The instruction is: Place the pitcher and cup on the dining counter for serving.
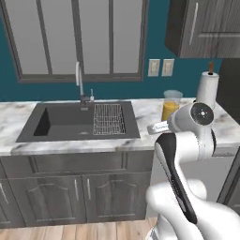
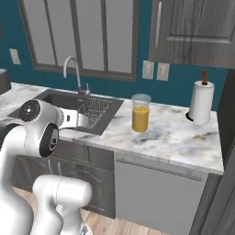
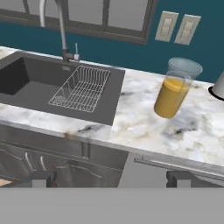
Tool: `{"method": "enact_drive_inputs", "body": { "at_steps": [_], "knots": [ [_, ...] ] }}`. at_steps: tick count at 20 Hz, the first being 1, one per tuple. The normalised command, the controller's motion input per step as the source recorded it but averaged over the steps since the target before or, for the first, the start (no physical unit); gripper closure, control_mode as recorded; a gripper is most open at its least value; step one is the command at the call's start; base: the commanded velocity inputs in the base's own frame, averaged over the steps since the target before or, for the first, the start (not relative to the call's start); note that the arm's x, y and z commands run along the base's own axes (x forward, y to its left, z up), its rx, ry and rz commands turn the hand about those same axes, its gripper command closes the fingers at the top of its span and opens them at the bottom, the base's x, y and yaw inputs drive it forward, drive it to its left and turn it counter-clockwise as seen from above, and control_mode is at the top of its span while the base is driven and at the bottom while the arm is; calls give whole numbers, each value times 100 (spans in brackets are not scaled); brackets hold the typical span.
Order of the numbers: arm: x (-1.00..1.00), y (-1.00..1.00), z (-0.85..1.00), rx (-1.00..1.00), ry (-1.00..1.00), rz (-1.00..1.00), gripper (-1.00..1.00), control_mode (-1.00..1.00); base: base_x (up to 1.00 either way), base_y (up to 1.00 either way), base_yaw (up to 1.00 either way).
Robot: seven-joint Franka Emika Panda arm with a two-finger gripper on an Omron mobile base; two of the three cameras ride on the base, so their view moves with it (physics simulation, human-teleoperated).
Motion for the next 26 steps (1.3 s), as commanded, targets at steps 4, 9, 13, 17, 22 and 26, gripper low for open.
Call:
{"method": "enact_drive_inputs", "body": {
  "at_steps": [4,9,13,17,22,26],
  "knots": [
    [0,0,0,0,0,0,-100,100,1,-49,-18],
    [0,0,0,0,0,0,-100,100,0,-54,-14],
    [0,0,0,0,0,0,-100,100,5,-50,-16],
    [0,0,0,0,0,0,-100,100,10,-35,-13],
    [0,0,0,0,0,0,-100,100,18,-5,-4],
    [0,0,0,0,0,0,-100,100,35,0,-7]
  ]
}}
